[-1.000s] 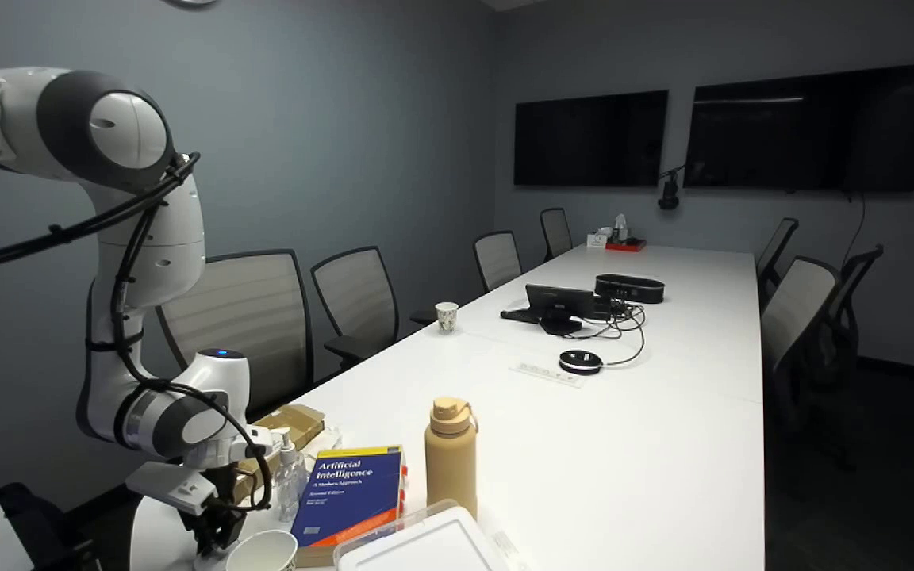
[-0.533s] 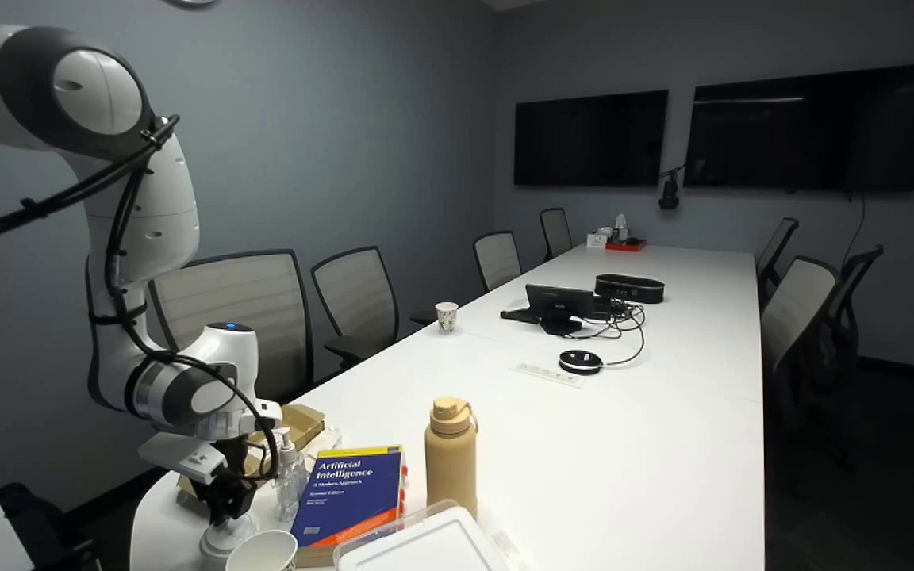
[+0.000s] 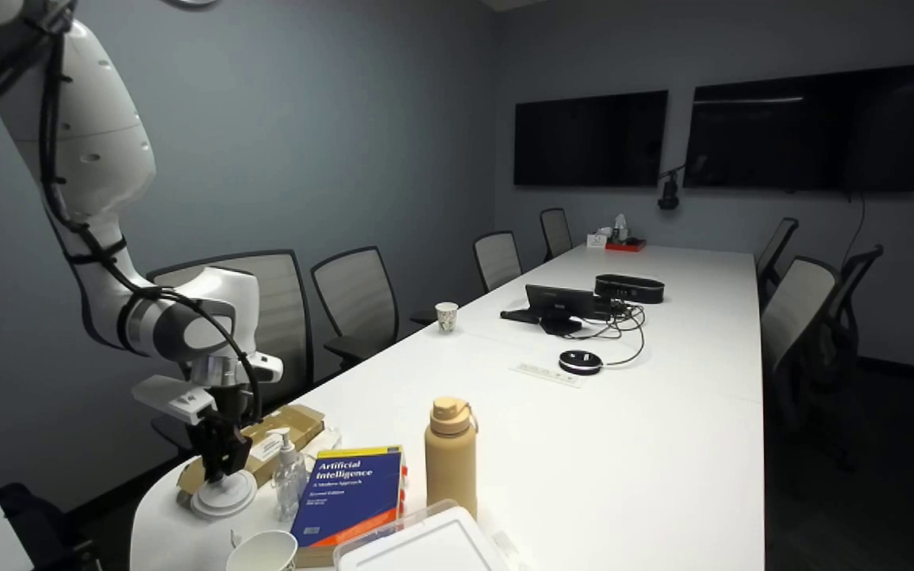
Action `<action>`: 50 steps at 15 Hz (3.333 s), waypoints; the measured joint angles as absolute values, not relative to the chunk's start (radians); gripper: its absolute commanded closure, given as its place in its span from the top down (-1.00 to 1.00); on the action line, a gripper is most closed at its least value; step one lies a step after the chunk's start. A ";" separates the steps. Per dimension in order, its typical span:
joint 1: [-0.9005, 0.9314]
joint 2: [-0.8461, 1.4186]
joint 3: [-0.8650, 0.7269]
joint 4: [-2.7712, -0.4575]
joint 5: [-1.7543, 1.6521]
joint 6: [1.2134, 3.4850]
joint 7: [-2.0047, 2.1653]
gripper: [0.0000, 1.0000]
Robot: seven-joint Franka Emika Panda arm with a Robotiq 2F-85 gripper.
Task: Pick up the white lid and put it on the paper cup
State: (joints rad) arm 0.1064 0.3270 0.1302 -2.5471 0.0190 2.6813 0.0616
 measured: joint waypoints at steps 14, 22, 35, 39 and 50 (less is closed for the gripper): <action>0.056 0.101 -0.072 -2.713 -0.304 2.657 0.320 -0.96; 0.048 0.150 -0.079 -2.743 -0.320 2.767 0.322 -0.96; 0.116 0.281 -0.177 -2.718 -0.355 2.880 0.322 -0.96; 0.140 0.284 -0.189 -2.705 -0.355 2.880 0.322 -0.96; 0.145 0.301 -0.190 -2.704 -0.347 2.880 0.322 -0.96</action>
